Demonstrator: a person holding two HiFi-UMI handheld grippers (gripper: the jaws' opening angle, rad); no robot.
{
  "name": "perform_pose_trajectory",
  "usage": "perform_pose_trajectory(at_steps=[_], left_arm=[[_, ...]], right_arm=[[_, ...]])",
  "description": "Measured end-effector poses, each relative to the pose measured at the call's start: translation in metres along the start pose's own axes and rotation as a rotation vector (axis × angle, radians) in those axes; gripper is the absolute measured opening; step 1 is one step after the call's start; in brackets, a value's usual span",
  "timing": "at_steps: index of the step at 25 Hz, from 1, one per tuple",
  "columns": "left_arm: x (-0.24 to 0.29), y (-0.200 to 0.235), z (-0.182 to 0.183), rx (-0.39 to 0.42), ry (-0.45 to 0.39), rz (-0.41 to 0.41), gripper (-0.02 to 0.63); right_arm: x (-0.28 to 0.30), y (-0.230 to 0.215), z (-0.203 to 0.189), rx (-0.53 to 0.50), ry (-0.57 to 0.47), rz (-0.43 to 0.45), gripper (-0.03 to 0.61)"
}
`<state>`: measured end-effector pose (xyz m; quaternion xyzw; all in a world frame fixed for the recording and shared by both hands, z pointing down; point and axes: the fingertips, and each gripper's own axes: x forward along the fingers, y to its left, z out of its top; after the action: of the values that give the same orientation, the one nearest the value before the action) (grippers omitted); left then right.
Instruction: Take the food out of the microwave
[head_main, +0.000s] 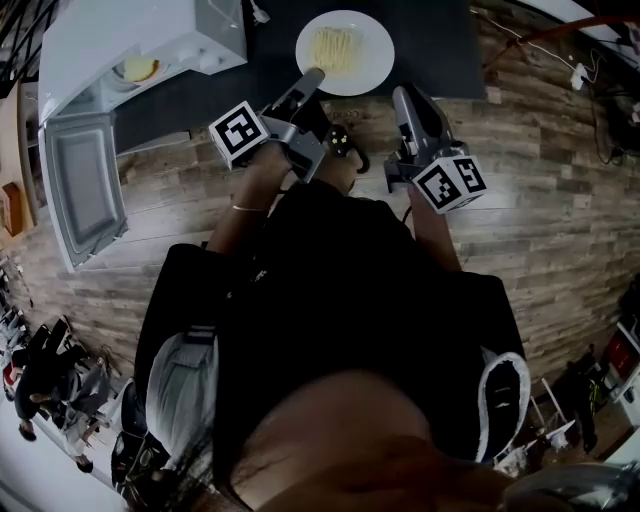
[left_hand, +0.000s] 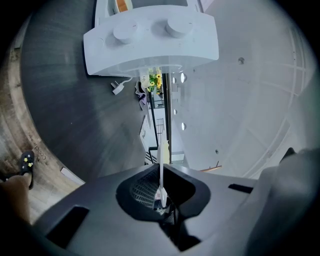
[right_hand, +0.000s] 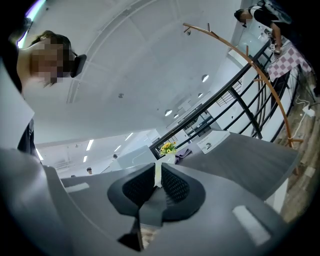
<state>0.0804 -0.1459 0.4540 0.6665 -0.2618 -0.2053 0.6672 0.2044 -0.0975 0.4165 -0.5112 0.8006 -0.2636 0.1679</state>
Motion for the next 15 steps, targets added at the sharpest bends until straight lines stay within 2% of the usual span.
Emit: perform_pose_trajectory(at_steps=[7,15], left_arm=[[0.033,0.003,0.024,-0.020,-0.034,0.006,0.015],[0.043,0.007,0.035,-0.041,-0.078,0.011,0.015]], right_arm=[[0.037,-0.028,0.020,0.007,0.021,0.010,0.014],[0.061,-0.033,0.028,-0.004,0.060,0.053,0.013]])
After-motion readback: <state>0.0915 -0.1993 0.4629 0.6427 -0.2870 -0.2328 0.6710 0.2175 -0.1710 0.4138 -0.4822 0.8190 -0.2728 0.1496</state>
